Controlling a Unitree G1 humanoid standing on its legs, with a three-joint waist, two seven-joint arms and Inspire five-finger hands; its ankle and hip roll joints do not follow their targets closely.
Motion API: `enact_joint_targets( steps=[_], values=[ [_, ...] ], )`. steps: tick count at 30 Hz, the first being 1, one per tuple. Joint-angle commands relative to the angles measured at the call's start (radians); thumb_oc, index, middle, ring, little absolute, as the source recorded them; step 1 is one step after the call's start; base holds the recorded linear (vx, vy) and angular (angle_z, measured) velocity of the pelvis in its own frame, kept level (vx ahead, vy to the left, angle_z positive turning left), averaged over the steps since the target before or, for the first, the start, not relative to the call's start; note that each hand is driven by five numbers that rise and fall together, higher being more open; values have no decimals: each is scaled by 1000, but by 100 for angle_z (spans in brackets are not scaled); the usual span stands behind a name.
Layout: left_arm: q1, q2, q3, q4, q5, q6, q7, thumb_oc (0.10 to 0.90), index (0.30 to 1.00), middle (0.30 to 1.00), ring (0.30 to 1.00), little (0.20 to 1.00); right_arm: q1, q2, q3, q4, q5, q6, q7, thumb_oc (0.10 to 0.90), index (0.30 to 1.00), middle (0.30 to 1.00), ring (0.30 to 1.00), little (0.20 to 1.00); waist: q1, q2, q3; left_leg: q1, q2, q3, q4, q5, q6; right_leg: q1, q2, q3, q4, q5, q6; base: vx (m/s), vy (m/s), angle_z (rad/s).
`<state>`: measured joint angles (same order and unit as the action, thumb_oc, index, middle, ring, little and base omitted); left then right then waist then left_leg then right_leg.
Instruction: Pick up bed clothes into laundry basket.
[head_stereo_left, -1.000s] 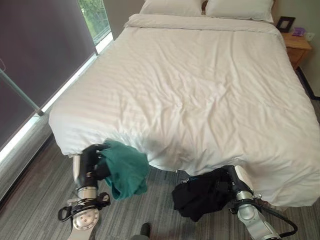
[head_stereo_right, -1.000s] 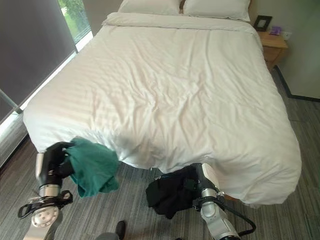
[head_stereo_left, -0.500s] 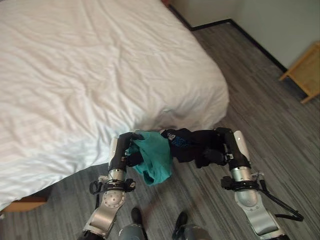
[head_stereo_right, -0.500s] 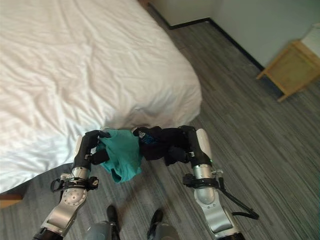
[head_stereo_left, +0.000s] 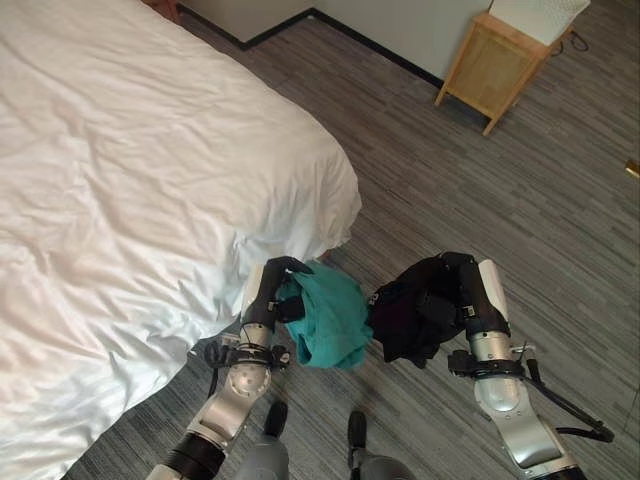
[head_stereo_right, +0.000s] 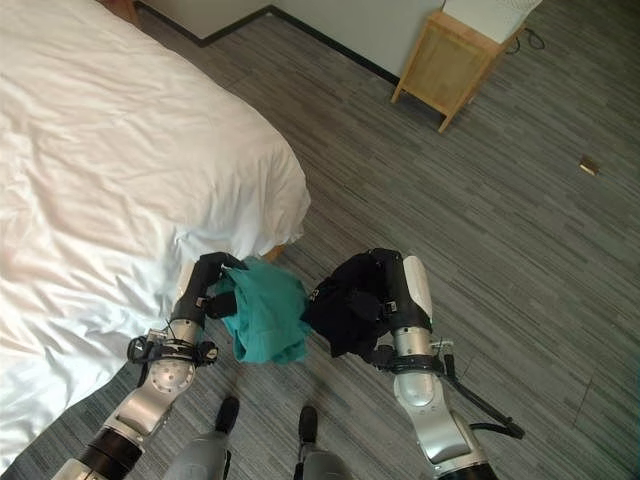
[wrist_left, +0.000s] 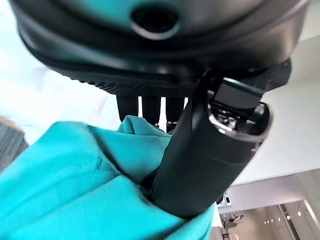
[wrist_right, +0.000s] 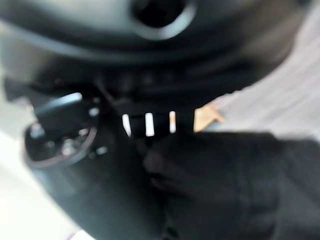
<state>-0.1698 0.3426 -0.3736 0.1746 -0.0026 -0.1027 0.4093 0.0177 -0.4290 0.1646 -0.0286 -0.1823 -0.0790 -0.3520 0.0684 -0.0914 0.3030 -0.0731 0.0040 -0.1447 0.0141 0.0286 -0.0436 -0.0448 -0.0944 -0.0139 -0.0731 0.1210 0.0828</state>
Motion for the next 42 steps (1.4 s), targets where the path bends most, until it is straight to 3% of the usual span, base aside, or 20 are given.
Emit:
enact_joint_targets(
  steps=[1,3,7,13,14,16,22,25,29,30,31,32,33,34,36,37,38,39,41,42],
  values=[
    [-82,-30,11,-123,-56,-109,4,400,300,300,300,300,-74,-38,-77,-40,11,-73,-74,400,300,300,300,300,3,42,-69,66,77,55,-46,-71,5,-5,-43,-110,170,-137,102,-130,72,-72],
    [-73,-43,30,-171,-167,-139,-15,400,300,300,300,300,-70,-27,-80,-35,41,-80,-50,400,300,300,300,300,4,53,-67,49,72,92,-58,-41,12,-8,-27,-133,281,-163,105,-187,136,-45],
    [-84,-50,50,-194,-151,-141,-8,400,300,300,300,300,-66,-29,-82,-33,53,-89,-36,400,300,300,300,300,29,43,-90,45,63,131,-80,-35,-1,62,-60,-203,155,-178,91,-101,8,-47],
    [-135,-43,64,-172,-89,-123,23,400,300,300,300,300,-82,-55,-53,-38,65,-104,-6,400,300,300,300,300,9,51,-131,86,72,163,-84,-45,-2,116,-65,-200,68,-152,90,54,-28,-20],
    [242,-40,310,68,-196,-128,-116,400,300,300,300,300,34,21,-30,306,348,-82,192,400,300,300,300,300,-48,39,-107,-14,169,473,184,-26,-74,173,-65,-356,56,-221,7,-31,19,-14],
    [225,-58,275,80,-209,-120,-132,400,300,300,300,300,4,9,-17,314,333,-68,198,400,300,300,300,300,-45,41,-117,36,142,397,134,-66,-73,174,-73,-348,46,-206,16,-112,23,-18],
    [161,-45,261,121,-199,-72,-144,400,300,300,300,300,-70,-20,-22,319,301,-24,178,400,300,300,300,300,-64,53,-190,117,155,475,23,-45,-65,180,-83,-403,26,-171,29,-74,62,29],
    [54,3,258,142,-198,-89,-123,400,300,300,300,300,-179,-53,-3,330,281,-26,161,400,300,300,300,300,-66,51,-217,149,115,428,-44,-48,-51,192,-86,-395,7,-146,45,4,67,31],
    [52,3,259,144,-198,-89,-123,400,300,300,300,300,-182,-53,-3,331,282,-26,161,400,300,300,300,300,-68,50,-219,142,114,427,-45,-44,-50,186,-87,-395,7,-142,45,7,34,13],
    [0,54,274,117,-220,-114,-110,400,300,300,300,300,-247,-75,-8,295,239,-37,131,400,300,300,300,300,-68,56,-217,155,95,422,-77,-45,-25,152,-93,-374,95,-152,58,52,190,6],
    [-28,78,296,112,-210,-122,-82,400,300,300,300,300,-285,-67,-26,227,173,-34,96,400,300,300,300,300,-89,61,-178,195,89,431,-100,-57,0,39,-147,-331,330,-95,124,123,224,-5],
    [-34,89,304,99,-201,-123,-62,400,300,300,300,300,-293,-53,-45,158,138,-38,71,400,300,300,300,300,-119,76,-154,225,100,441,-101,-74,2,-41,-179,-328,427,-23,153,98,126,-18],
    [-34,89,305,98,-201,-123,-62,400,300,300,300,300,-291,-52,-46,152,136,-34,71,400,300,300,300,300,-116,74,-154,224,97,444,-101,-75,3,-50,-183,-322,438,-27,154,67,37,-21],
    [-34,89,305,98,-201,-123,-62,400,300,300,300,300,-291,-52,-46,152,136,-34,71,400,300,300,300,300,-116,74,-154,224,97,444,-101,-75,3,-50,-183,-322,438,-27,154,154,-43,-5],
    [-29,91,323,60,-191,-133,-52,400,300,300,300,300,-280,-34,-81,38,88,-51,27,400,300,300,300,300,-167,73,-134,275,106,449,-101,-112,-27,-147,-204,-349,273,-53,115,361,-178,-6],
    [-26,93,323,57,-191,-132,-52,400,300,300,300,300,-271,-31,-83,25,84,-45,28,400,300,300,300,300,-171,79,-135,278,116,446,-101,-117,-31,-128,-192,-360,248,-47,115,432,-319,-25],
    [-24,95,335,53,-177,-136,-55,400,300,300,300,300,-255,-13,-107,-33,69,-55,16,400,300,300,300,300,-193,78,-129,313,137,454,-101,-140,-58,-169,-235,-388,133,-22,121,264,-185,-20],
    [-23,95,334,54,-177,-136,-55,400,300,300,300,300,-249,-11,-108,-40,68,-52,17,400,300,300,300,300,-192,85,-126,321,146,456,-101,-147,-60,-155,-224,-393,121,-19,123,394,-298,-18],
    [-26,96,344,58,-169,-136,-53,400,300,300,300,300,-233,2,-121,-81,56,-58,14,400,300,300,300,300,-222,86,-121,371,171,465,-101,-171,-85,-200,-279,-400,59,20,138,295,-199,0],
    [-25,96,344,59,-169,-136,-53,400,300,300,300,300,-230,3,-121,-85,55,-56,15,400,300,300,300,300,-218,90,-119,379,174,469,-101,-178,-85,-194,-274,-398,58,18,142,462,-267,1]
  ],
)
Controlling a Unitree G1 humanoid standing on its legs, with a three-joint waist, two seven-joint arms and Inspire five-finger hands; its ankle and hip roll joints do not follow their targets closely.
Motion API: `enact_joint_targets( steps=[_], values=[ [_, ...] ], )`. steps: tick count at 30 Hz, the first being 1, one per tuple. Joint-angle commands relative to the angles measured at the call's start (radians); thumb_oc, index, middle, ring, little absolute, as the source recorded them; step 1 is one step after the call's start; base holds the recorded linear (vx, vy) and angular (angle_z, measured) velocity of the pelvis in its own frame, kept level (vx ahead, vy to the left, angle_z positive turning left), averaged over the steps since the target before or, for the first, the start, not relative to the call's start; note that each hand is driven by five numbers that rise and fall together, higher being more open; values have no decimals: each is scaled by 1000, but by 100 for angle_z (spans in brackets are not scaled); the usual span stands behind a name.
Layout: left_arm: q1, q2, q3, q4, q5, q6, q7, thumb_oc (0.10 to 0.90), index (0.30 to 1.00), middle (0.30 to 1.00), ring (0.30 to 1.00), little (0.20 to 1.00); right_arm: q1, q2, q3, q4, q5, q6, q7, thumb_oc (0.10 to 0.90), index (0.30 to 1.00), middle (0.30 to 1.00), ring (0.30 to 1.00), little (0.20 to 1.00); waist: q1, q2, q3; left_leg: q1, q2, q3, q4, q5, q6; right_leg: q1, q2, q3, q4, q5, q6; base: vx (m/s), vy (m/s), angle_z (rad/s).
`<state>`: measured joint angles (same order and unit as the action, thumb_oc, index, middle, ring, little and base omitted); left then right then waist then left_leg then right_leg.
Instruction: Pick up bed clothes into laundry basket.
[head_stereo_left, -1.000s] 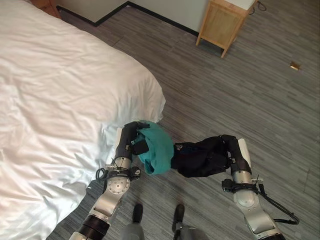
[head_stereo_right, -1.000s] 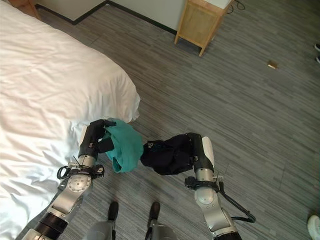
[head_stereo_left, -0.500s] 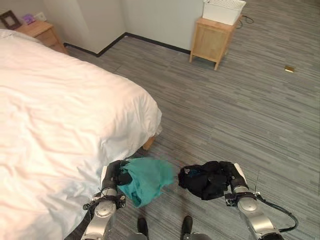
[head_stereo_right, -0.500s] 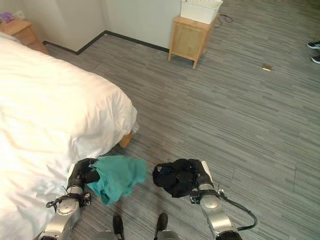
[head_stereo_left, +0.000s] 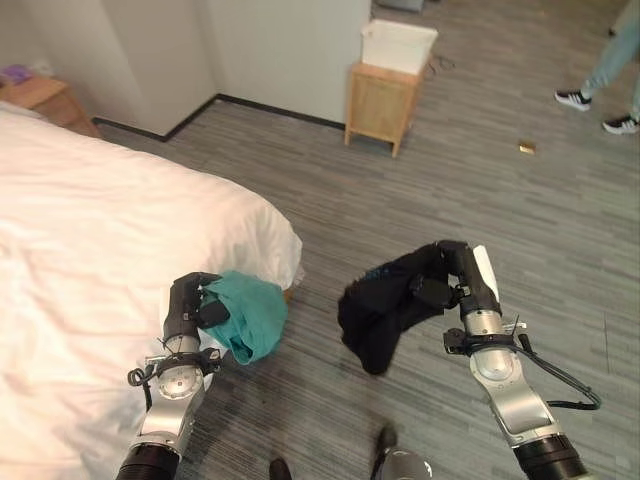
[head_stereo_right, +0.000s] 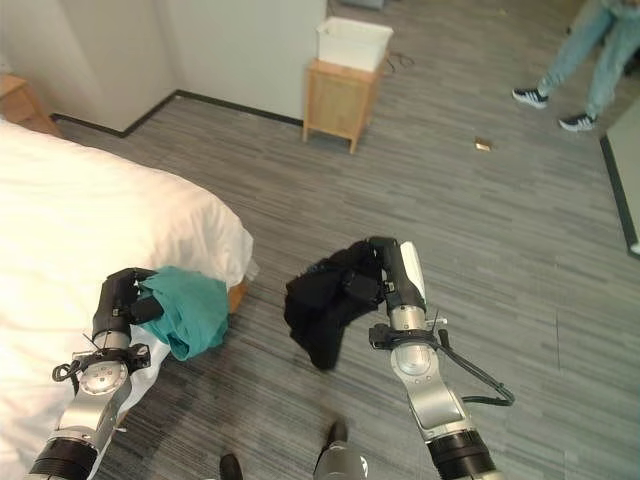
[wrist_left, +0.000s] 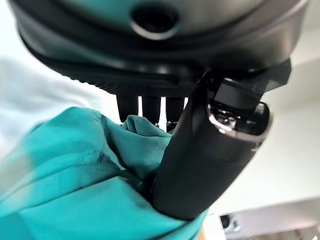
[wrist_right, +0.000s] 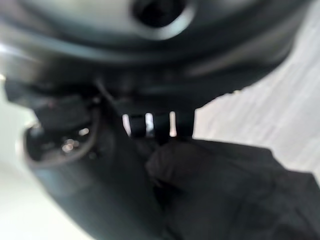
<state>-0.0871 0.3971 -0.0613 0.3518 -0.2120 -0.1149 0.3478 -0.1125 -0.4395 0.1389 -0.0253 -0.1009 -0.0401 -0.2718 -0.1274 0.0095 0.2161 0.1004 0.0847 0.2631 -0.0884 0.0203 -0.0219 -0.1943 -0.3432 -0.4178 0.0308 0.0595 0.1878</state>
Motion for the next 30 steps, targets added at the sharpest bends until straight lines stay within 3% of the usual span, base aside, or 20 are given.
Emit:
enact_joint_targets(
  steps=[1,4,6,8,9,10,11,12,13,16,17,18,20,21,23,25,27,28,29,30],
  values=[
    [-119,42,30,-117,39,-131,8,400,300,300,300,300,-83,14,-93,-116,-35,-102,-57,400,300,300,300,300,-56,-17,-40,254,104,65,1,-198,-130,-69,-53,43,-48,96,44,340,-174,5],
    [-125,36,20,-108,41,-136,5,400,300,300,300,300,-61,6,-93,-123,-40,-109,-41,400,300,300,300,300,-83,-28,-68,310,116,48,1,-234,-151,-58,-43,105,-31,119,48,513,-224,22],
    [-108,19,11,-122,41,-140,6,400,300,300,300,300,-42,-10,-90,-149,-30,-119,-25,400,300,300,300,300,-93,-14,-66,309,172,34,76,-187,-167,-53,-25,113,14,119,35,473,-278,60],
    [-89,0,19,-125,25,-146,3,400,300,300,300,300,-44,-28,-73,-130,-22,-127,-17,400,300,300,300,300,-78,12,-67,248,261,17,251,-24,-178,-18,40,75,32,76,-16,460,-452,18],
    [-69,-10,16,-150,13,-145,-5,400,300,300,300,300,-52,-44,-54,-130,-11,-135,-7,400,300,300,300,300,-42,4,-58,162,306,-21,464,81,-141,62,98,44,14,15,-84,374,-442,-5],
    [-69,-10,16,-152,13,-144,-5,400,300,300,300,300,-52,-44,-54,-129,-10,-136,-7,400,300,300,300,300,-46,3,-59,156,306,-27,465,85,-141,62,97,39,11,18,-87,453,-476,-35],
    [-61,-12,6,-155,18,-142,-10,400,300,300,300,300,-54,-51,-53,-122,-10,-132,-8,400,300,300,300,300,-24,-8,-51,109,307,-37,552,77,-124,110,119,39,-6,-9,-108,355,-287,-56],
    [-53,-10,2,-167,25,-143,-15,400,300,300,300,300,-51,-58,-56,-122,-7,-127,-3,400,300,300,300,300,-1,-30,-47,50,259,-47,598,31,-103,151,123,50,-31,-26,-118,739,-411,-57],
    [-27,-10,-2,-190,44,-144,-28,400,300,300,300,300,-44,-65,-60,-119,-5,-122,4,400,300,300,300,300,49,-56,-31,-92,153,-50,636,-78,-84,234,138,74,-75,-60,-118,711,-256,-35],
    [-7,-16,0,-208,52,-150,-33,400,300,300,300,300,-30,-61,-69,-118,-11,-121,4,400,300,300,300,300,84,-60,-30,-190,103,-6,538,-125,-56,288,144,95,-100,-80,-96,468,7,-18],
    [18,-17,14,-225,60,-153,-31,400,300,300,300,300,-28,-61,-66,-98,-17,-121,1,400,300,300,300,300,118,-33,-37,-240,75,31,321,-50,-60,345,170,107,-113,-116,-69,751,197,-8],
    [30,-15,25,-231,66,-154,-28,400,300,300,300,300,-31,-57,-64,-93,-19,-125,0,400,300,300,300,300,141,-18,-43,-264,72,32,204,12,-63,371,185,117,-118,-131,-60,787,231,3],
    [46,-15,32,-239,72,-151,-22,400,300,300,300,300,-36,-58,-55,-79,-22,-128,-3,400,300,300,300,300,158,-13,-45,-281,68,26,89,57,-71,395,193,129,-118,-153,-54,509,120,-15],
    [53,-13,45,-233,72,-150,-7,400,300,300,300,300,-56,-55,-38,-53,-21,-126,-14,400,300,300,300,300,202,-15,-29,-404,107,5,1,89,-90,472,189,146,-118,-195,-45,619,128,-54],
    [58,-5,62,-234,76,-150,12,400,300,300,300,300,-72,-57,-31,-47,-17,-126,-21,400,300,300,300,300,226,-18,-25,-487,146,-5,1,132,-116,532,184,171,-118,-236,-38,713,174,-64],
    [65,-3,69,-235,74,-150,16,400,300,300,300,300,-72,-55,-27,-46,-13,-123,-18,400,300,300,300,300,245,-17,-28,-482,153,-15,4,156,-126,556,184,193,-118,-252,-36,566,175,-92],
    [96,0,77,-254,86,-136,14,400,300,300,300,300,-73,-49,-17,-38,-13,-120,-5,400,300,300,300,300,287,-12,-55,-455,161,-59,13,198,-124,615,182,239,-118,-313,-27,661,252,-113],
    [91,12,75,-267,89,-133,-3,400,300,300,300,300,-59,-36,-10,-44,-37,-116,10,400,300,300,300,300,307,-35,-67,-435,140,-93,23,252,-109,612,169,266,-64,-300,-17,504,224,-114],
    [83,17,72,-260,91,-131,0,400,300,300,300,300,-52,-17,-3,-37,-52,-113,9,400,300,300,300,300,310,-61,-71,-410,121,-78,32,244,-84,590,151,267,21,-277,-2,500,244,-96],
    [82,18,71,-259,91,-132,0,400,300,300,300,300,-53,-16,-3,-37,-53,-113,9,400,300,300,300,300,317,-60,-73,-410,126,-71,31,246,-82,584,151,275,21,-274,-1,364,179,-68]
  ],
)
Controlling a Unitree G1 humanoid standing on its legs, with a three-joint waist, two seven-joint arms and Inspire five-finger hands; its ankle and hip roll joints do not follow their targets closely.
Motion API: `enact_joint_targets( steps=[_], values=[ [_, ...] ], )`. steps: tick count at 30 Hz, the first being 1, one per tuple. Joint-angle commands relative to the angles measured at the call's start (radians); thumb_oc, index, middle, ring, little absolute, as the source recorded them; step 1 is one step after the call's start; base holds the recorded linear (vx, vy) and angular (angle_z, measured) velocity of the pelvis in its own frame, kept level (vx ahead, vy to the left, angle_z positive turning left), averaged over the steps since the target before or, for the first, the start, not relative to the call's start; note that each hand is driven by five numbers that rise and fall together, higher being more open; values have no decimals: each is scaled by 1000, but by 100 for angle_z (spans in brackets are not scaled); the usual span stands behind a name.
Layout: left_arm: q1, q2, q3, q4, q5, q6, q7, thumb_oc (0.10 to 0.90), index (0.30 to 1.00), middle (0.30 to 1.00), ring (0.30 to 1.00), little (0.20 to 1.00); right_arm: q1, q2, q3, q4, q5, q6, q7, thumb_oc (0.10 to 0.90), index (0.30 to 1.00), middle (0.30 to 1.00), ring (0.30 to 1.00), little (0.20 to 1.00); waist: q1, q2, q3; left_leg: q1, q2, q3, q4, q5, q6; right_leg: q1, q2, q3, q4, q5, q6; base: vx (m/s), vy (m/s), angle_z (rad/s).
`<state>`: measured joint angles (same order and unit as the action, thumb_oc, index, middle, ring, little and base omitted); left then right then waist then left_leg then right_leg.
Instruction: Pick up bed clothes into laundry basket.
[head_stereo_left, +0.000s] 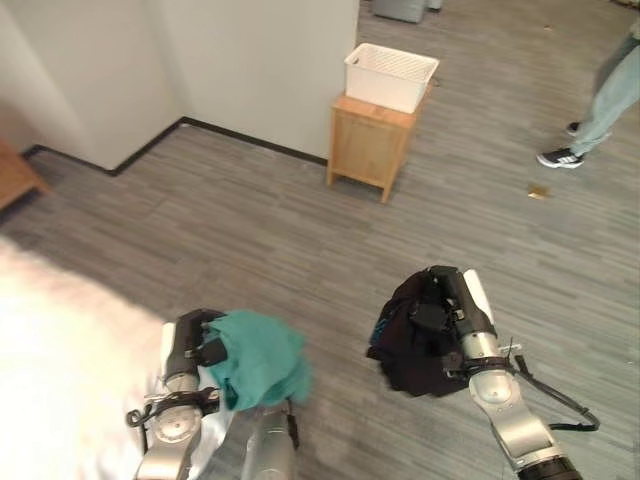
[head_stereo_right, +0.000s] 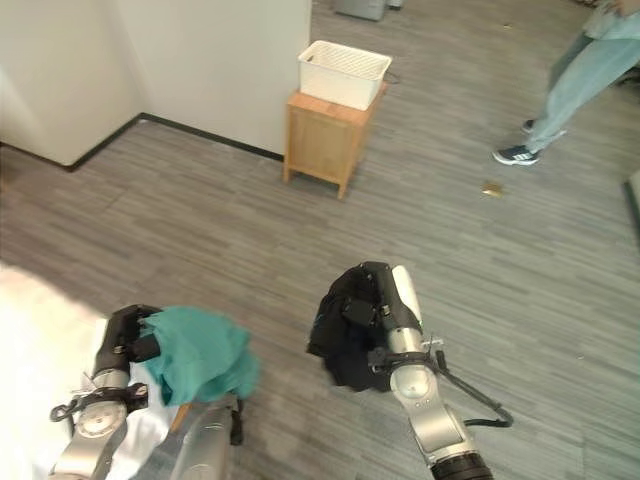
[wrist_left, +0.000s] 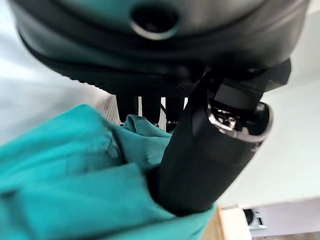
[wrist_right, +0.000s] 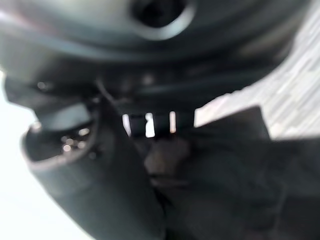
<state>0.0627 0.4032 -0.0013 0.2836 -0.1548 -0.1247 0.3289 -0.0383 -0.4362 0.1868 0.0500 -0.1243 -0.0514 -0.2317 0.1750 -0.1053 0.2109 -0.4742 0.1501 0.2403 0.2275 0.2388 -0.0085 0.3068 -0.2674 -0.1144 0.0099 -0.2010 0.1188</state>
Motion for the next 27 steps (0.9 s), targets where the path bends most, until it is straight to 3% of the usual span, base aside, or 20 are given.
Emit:
enact_joint_targets(
  steps=[1,2,3,4,6,7,8,10,13,15,17,19,22,26,27],
  values=[
    [-80,18,0,-181,42,-118,24,400,300,300,300,300,-123,3,-41,-103,-40,-99,-33,400,300,300,300,300,8,40,-66,200,48,-28,-280,4,-65,39,58,-26,170,56,93,314,212,-43],
    [-90,28,-13,-181,44,-113,27,400,300,300,300,300,-129,18,-30,-96,-48,-96,-31,400,300,300,300,300,-3,40,-59,247,41,-13,-280,-24,-44,-33,27,-41,307,162,115,550,368,-40],
    [-100,40,-35,-196,40,-111,17,400,300,300,300,300,-145,34,-10,-73,-60,-89,-32,400,300,300,300,300,-25,48,-55,339,32,14,-291,-77,-23,-145,-32,-146,449,303,137,369,285,-54],
    [-101,40,-34,-196,40,-111,16,400,300,300,300,300,-146,34,-10,-72,-61,-90,-32,400,300,300,300,300,-24,51,-59,336,36,16,-293,-74,-22,-149,-27,-144,445,308,136,409,327,-57],
    [-109,40,-72,-225,52,-111,-5,400,300,300,300,300,-151,33,-12,-72,-57,-89,-28,400,300,300,300,300,-69,71,-50,413,14,11,-315,-114,-13,-258,6,-199,476,248,112,453,328,-12],
    [-134,34,-119,-232,66,-107,-28,400,300,300,300,300,-156,24,-16,-70,-53,-89,-33,400,300,300,300,300,-103,70,-42,451,-4,21,-315,-140,-20,-311,50,-263,372,168,91,419,229,25],
    [-136,34,-121,-231,67,-107,-28,400,300,300,300,300,-155,24,-18,-70,-52,-90,-33,400,300,300,300,300,-106,72,-41,453,-2,16,-315,-142,-23,-301,54,-270,362,168,90,369,165,26],
    [-163,38,-152,-228,82,-99,-37,400,300,300,300,300,-174,23,-10,-56,-50,-88,-45,400,300,300,300,300,-115,64,-45,479,-2,37,-315,-164,-34,-299,65,-347,240,138,62,218,49,36],
    [-183,9,-183,-209,78,-102,-47,400,300,300,300,300,-161,26,-6,-41,-38,-86,-55,400,300,300,300,300,-154,49,-64,540,-39,20,-315,-236,-39,-334,119,-286,56,174,40,430,4,3],
    [-182,4,-188,-205,77,-104,-50,400,300,300,300,300,-153,23,-7,-43,-36,-85,-57,400,300,300,300,300,-165,52,-70,552,-43,18,-315,-253,-38,-335,116,-273,11,203,43,407,-35,4],
    [-187,-11,-195,-186,75,-99,-54,400,300,300,300,300,-125,26,-17,-50,-30,-83,-63,400,300,300,300,300,-209,67,-67,600,-53,-2,-315,-293,-46,-417,99,-234,-49,272,56,514,-73,4],
    [-196,-21,-200,-168,82,-99,-54,400,300,300,300,300,-81,32,-35,-69,-31,-82,-64,400,300,300,300,300,-256,82,-51,659,-35,-28,-315,-339,-65,-503,74,-179,-71,304,83,440,-114,-10],
    [-197,-23,-206,-159,94,-103,-61,400,300,300,300,300,-32,37,-46,-91,-43,-80,-58,400,300,300,300,300,-281,94,-42,717,-15,-30,-315,-383,-84,-535,47,-170,-64,314,96,388,-159,46],
    [-178,-33,-221,-152,100,-109,-84,400,300,300,300,300,3,39,-56,-90,-44,-85,-42,400,300,300,300,300,-288,95,-65,781,-5,-41,-315,-424,-98,-478,40,-188,-83,333,85,410,-204,55],
    [-141,-45,-232,-162,83,-112,-106,400,300,300,300,300,13,32,-54,-88,-30,-87,-28,400,300,300,300,300,-287,107,-61,779,31,-43,-213,-408,-118,-440,46,-196,-77,329,67,288,-238,37]
  ],
)
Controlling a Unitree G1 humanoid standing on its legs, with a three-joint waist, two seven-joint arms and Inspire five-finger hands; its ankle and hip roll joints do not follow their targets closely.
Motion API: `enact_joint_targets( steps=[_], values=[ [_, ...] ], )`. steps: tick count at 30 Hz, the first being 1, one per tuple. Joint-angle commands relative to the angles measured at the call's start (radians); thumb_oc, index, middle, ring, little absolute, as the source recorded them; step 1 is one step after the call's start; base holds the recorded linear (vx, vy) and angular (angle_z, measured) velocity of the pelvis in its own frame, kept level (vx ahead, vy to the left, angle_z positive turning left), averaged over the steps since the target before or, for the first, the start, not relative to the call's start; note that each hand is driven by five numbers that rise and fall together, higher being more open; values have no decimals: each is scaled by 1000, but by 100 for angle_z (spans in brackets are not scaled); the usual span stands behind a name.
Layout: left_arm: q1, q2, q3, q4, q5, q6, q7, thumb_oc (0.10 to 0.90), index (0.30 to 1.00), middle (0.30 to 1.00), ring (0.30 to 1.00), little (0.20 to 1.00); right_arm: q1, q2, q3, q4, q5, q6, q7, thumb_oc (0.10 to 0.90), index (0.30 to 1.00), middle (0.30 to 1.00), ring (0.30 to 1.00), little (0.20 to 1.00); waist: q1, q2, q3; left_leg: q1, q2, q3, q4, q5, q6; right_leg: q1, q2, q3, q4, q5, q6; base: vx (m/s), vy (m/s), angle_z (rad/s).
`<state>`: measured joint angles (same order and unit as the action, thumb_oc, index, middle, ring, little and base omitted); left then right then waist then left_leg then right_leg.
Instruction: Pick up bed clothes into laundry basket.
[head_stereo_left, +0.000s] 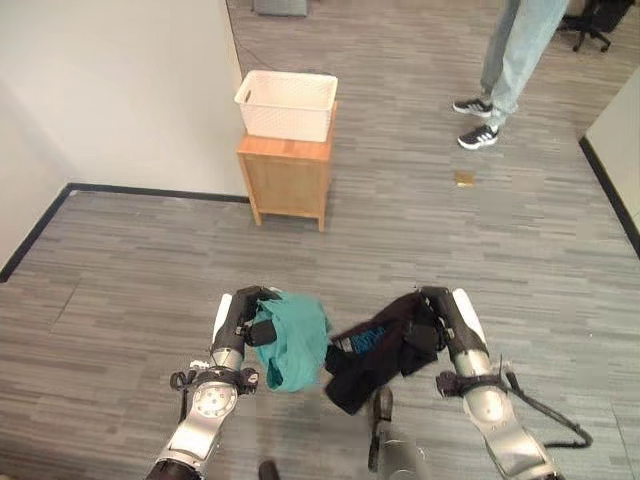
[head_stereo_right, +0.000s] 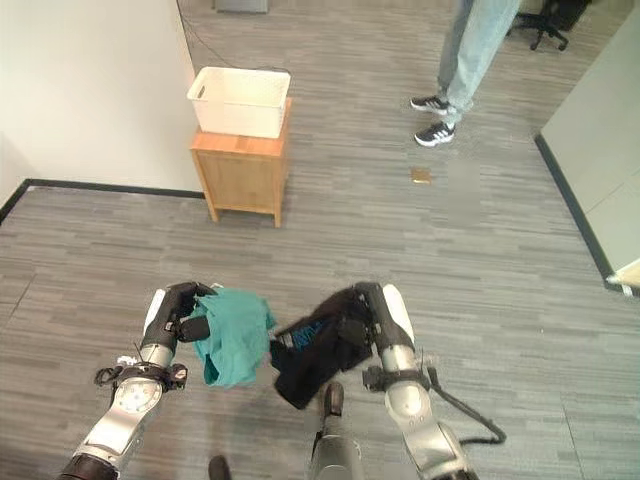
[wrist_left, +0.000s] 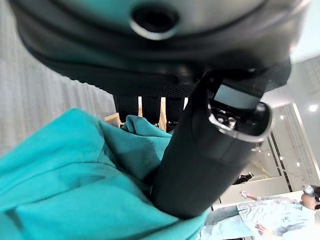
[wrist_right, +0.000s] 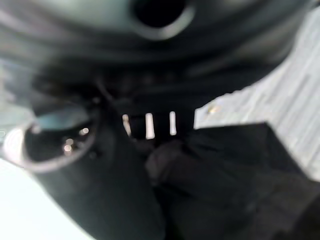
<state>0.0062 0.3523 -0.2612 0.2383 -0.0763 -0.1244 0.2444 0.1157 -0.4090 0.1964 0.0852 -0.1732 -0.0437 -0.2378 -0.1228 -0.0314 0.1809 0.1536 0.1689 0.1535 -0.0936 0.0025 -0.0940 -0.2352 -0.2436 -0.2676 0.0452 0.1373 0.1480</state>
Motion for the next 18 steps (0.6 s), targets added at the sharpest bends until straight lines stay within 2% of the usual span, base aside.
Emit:
enact_joint_targets(
  steps=[1,2,3,4,5,6,8,10,11,12,14,16,18],
  values=[
    [-72,0,23,-122,-14,-117,-31,400,300,300,300,300,-143,1,-59,-119,30,-102,-19,400,300,300,300,300,21,41,-23,106,39,31,222,-127,-42,137,42,-51,-116,-24,18,394,-459,11],
    [-58,-3,20,-127,-59,-120,-44,400,300,300,300,300,-162,-14,-56,-108,49,-104,-20,400,300,300,300,300,56,37,22,-47,57,-33,528,-15,-56,210,64,-65,-114,-70,-40,154,-320,-13],
    [-59,-2,20,-127,-60,-119,-45,400,300,300,300,300,-163,-14,-57,-107,50,-104,-20,400,300,300,300,300,49,32,19,-61,51,-42,534,-10,-55,205,58,-72,-115,-67,-41,185,-336,-18],
    [-40,-5,21,-132,-73,-120,-51,400,300,300,300,300,-174,-20,-50,-113,61,-110,-21,400,300,300,300,300,69,31,37,-99,60,-43,622,24,-60,246,73,-78,-120,-94,-64,147,-216,-14],
    [-32,-4,25,-129,-81,-122,-52,400,300,300,300,300,-184,-22,-53,-111,66,-108,-22,400,300,300,300,300,78,13,46,-143,61,-30,671,44,-56,269,67,-81,-126,-109,-74,245,-268,-1],
    [-22,-1,29,-132,-85,-125,-56,400,300,300,300,300,-189,-28,-54,-112,68,-107,-19,400,300,300,300,300,89,9,53,-191,73,6,682,42,-52,292,65,-85,-131,-128,-77,252,-173,4],
    [8,-2,46,-131,-87,-123,-61,400,300,300,300,300,-189,-31,-55,-120,73,-107,-14,400,300,300,300,300,108,22,55,-239,83,64,571,22,-38,326,72,-87,-132,-153,-72,286,-13,1],
    [29,-4,53,-122,-78,-120,-57,400,300,300,300,300,-185,-42,-53,-118,70,-112,-11,400,300,300,300,300,130,42,56,-269,63,103,401,21,-26,354,80,-86,-132,-175,-52,265,72,9],
    [30,-5,52,-122,-78,-120,-56,400,300,300,300,300,-185,-43,-53,-117,70,-112,-12,400,300,300,300,300,131,41,55,-260,59,106,388,25,-26,355,76,-85,-132,-177,-51,376,167,5],
    [38,-7,58,-111,-62,-117,-42,400,300,300,300,300,-194,-55,-39,-99,64,-113,-11,400,300,300,300,300,163,79,57,-295,65,106,148,137,-44,402,95,-81,-132,-210,-32,377,153,1],
    [43,-13,67,-94,-60,-121,-27,400,300,300,300,300,-207,-58,-24,-79,59,-110,-14,400,300,300,300,300,187,85,68,-352,79,106,27,170,-52,445,88,-81,-132,-232,-26,362,110,1],
    [46,-18,76,-86,-65,-126,-19,400,300,300,300,300,-215,-57,-20,-74,61,-111,-18,400,300,300,300,300,187,83,75,-384,84,115,17,167,-57,474,87,-85,-132,-247,-27,256,36,-4],
    [64,-19,104,-86,-74,-129,-11,400,300,300,300,300,-218,-51,-9,-70,66,-108,-10,400,300,300,300,300,202,101,73,-391,82,137,15,195,-61,515,111,-76,-132,-274,-29,310,67,-14]
  ],
)
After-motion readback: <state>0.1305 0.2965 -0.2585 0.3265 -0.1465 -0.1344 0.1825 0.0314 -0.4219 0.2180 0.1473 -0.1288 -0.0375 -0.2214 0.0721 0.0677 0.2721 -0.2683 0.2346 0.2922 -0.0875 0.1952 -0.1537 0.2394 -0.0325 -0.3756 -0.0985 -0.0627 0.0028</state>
